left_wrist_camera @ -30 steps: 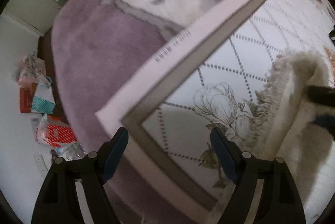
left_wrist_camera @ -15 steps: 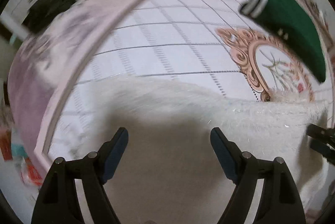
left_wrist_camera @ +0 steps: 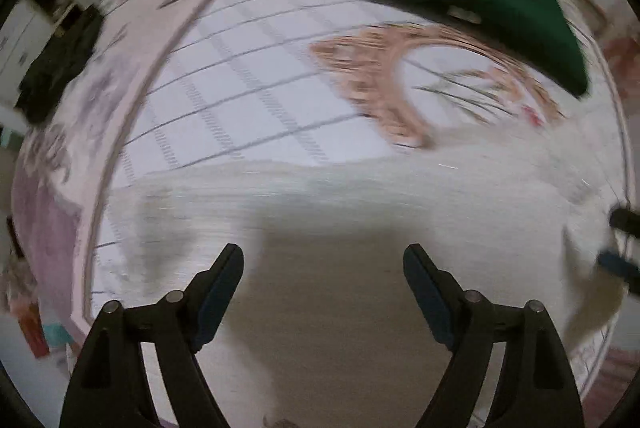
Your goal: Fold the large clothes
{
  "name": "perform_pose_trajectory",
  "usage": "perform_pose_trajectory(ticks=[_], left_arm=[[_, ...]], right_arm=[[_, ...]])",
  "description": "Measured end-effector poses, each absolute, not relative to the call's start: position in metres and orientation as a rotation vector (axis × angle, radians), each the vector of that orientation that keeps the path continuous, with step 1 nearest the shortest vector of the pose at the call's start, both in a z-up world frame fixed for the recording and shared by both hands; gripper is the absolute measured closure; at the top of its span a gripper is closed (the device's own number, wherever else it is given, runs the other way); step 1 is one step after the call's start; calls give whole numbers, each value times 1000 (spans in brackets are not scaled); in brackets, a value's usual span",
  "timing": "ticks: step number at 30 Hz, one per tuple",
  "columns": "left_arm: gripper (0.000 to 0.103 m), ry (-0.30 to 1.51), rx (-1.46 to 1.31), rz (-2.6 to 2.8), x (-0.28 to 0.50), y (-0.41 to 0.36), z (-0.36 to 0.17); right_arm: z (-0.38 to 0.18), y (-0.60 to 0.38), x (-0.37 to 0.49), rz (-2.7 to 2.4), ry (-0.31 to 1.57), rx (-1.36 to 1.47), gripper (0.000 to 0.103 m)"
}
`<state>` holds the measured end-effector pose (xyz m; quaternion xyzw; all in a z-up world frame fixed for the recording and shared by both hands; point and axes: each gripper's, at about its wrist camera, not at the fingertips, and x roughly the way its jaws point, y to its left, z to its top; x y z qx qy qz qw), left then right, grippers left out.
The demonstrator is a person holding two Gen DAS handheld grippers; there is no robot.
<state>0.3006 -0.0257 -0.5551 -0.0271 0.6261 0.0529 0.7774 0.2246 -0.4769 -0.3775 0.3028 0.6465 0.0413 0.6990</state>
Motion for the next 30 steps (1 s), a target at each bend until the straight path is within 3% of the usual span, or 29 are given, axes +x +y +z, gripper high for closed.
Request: perform_pose_trajectory(ticks=[4,5,6,10,11,14,19,20,23,24,27,30], left_arm=[[13,1422,-15,94,311,-61,-591],[10,1427,-9,105,313,-63,-597],[0,1426,-18,123,316,-60,-599],[0,1438,-104,102,315,-48,-601],[0,1438,-111,97,314,-48,-601],[0,1441,-118,92,314,-45,-602],[0,1444,-114,87,317,-42,-601],[0,1442,-108,90,322,-43,-601],[0,1419,-74,112,330,-46,-599],[0,1415,-66,115,332,-47,-599],[0,1417,-84,102,340,-51,-599],[0,1419,-124,68,348,-64,-605]], right_arm=[[-386,-531,152,-36,1434,775,20],[-395,-534,140,-51,1445,800,20],[-405,-539,124,-68,1463,820,20],[-465,-544,91,-43,1489,926,20],[-478,-547,92,-35,1458,967,20],[-500,-554,107,17,1251,1102,0],[-502,-549,142,126,1034,1195,0],[-506,-544,152,161,1012,1219,4],[-509,-534,177,206,1029,1191,54],[-507,-534,183,218,1022,1192,63],[-484,-539,189,253,974,1188,71],[-446,-542,194,269,927,1146,73]])
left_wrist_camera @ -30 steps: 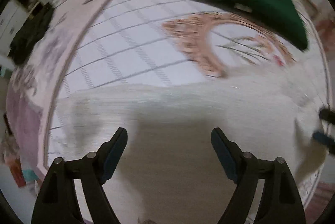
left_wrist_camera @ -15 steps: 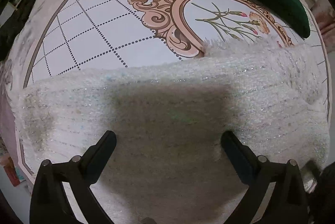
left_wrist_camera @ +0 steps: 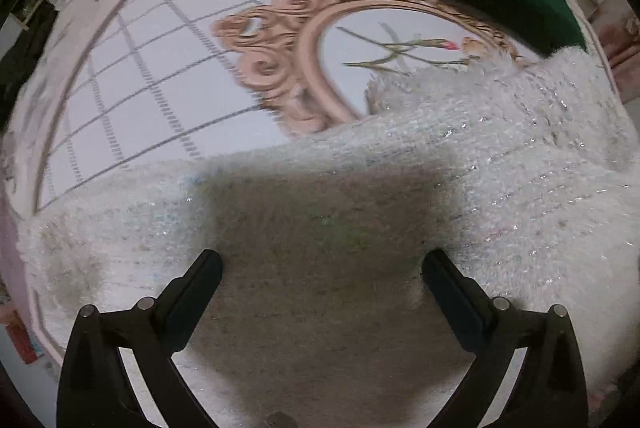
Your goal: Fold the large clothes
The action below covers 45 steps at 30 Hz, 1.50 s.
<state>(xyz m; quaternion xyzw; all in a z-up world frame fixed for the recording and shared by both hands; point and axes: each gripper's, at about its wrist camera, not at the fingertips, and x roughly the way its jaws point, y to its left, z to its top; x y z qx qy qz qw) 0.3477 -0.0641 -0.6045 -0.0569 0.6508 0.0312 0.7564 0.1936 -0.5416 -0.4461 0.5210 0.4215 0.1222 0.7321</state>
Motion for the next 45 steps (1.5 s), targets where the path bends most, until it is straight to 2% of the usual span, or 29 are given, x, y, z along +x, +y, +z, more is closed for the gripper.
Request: perform_pose_trajectory(ticks=[7,13,19,21,27,32,34,37,39,43,45], left_arm=[[0,1419,-222,-58,376,-98,-616],[0,1389,-327,-105,382,-91,-617],[0,1314,-545,-56,346,-18,-589],[0,1270,-604,30,315,29,-567],[0,1174,-632,340,209,141,-506],[0,1114,-633,556,132,215,-479],[0,1088,-660,602,112,226,-473],[0,1064,-674,632,103,236,-464],[0,1052,-672,613,113,229,-460],[0,1034,-673,526,138,222,-457],[0,1043,-654,488,154,212,-459]], right_arm=[[-364,-534,197,259,888,919,73],[-311,-492,213,292,912,692,73],[-264,-423,212,352,947,409,73],[-252,-392,208,393,951,321,73],[-249,-249,183,568,972,-24,73],[-319,-132,134,727,1104,-267,72],[-353,-108,116,767,1171,-328,70],[-388,-88,100,860,1303,-358,48],[-392,-89,94,951,1395,-318,33],[-366,-134,105,1045,1523,-78,28],[-348,-172,116,1029,1549,57,21]])
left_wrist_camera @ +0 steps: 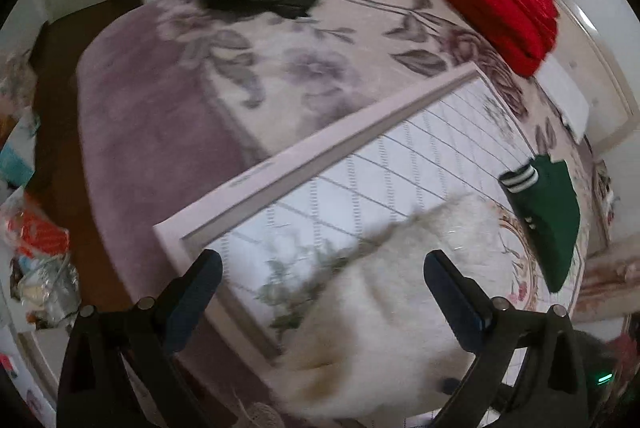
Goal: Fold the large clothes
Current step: 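Fold the lifted end over the cardigan with the right gripper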
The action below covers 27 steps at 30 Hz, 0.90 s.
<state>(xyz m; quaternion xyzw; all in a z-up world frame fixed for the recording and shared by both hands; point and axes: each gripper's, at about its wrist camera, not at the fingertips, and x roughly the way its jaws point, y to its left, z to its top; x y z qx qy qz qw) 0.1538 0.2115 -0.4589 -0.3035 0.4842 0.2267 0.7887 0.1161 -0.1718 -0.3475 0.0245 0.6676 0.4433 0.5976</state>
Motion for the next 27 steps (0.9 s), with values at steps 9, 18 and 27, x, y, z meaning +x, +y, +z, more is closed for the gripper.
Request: perform_pose_trajectory(ticks=[9,18,27], left_arm=[[0,1181,-633,474,182,186,-536],[0,1287,-637,431,165,171,-600],[0,1168,-712,514,117,175,-552]], right_arm=[[-337,-241,212,660,1503,162,61],[-396,-138,233,767,1631,-164,13],[-423,-277,271,655,1590,203,9]])
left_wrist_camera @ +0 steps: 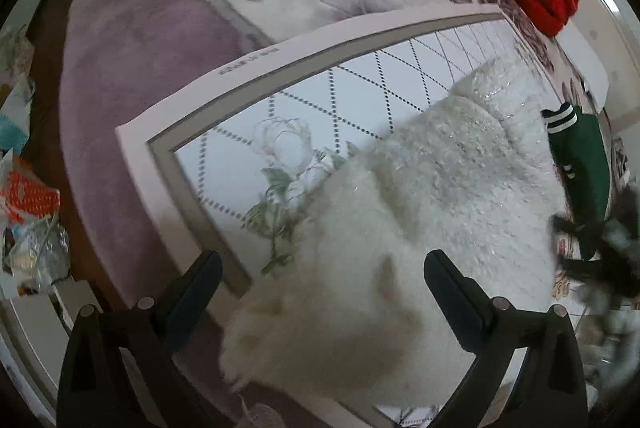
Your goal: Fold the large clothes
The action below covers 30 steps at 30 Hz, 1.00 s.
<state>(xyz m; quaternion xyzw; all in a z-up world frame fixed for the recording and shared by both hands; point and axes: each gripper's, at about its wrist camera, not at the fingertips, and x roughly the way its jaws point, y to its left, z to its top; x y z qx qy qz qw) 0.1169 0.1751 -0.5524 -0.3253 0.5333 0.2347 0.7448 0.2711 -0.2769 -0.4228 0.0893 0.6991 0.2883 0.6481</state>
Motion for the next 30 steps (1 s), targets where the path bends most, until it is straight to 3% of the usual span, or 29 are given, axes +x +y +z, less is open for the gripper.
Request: perform_pose_trajectory(ticks=[2,4,5,8,9,13,14,15,17,22,26,30], left_arm=[[0,1169,-734,523,105,174,-553],[0,1177,-749,534,98,172,-555],[0,1184,-744,540,95,170,-557],[0,1205,-734,564,90,168,-565],[0,1207,-734,569,89,168,-566],[0,1209,-713,576,88,166,-565],[0,1210,-708,572,87,165,-563],[0,1215,-702,570,87,163,-562],[0,1226,-699,553,83,158,-562],[0,1240,-780,472,81,141,-564],[0,1215,-772,431,93,126,-557],[0,1198,-747,424,110,120,-557]], right_arm=[[-458,-274,270,793,1668,240,2],[-488,-273,266,909,1731,386,2],[-492,-275,264,903,1714,448,7],[-479,-290,247,788,1638,559,36],[-474,-301,236,729,1611,607,40],[-459,-372,146,339,1495,887,40],[-460,-387,122,267,1494,962,35],[-462,-403,90,182,1518,1023,22],[-461,-409,54,144,1644,936,12],[-427,-412,42,250,1851,585,12],[-356,-409,76,361,1687,313,12],[-335,-369,130,505,1581,147,12]])
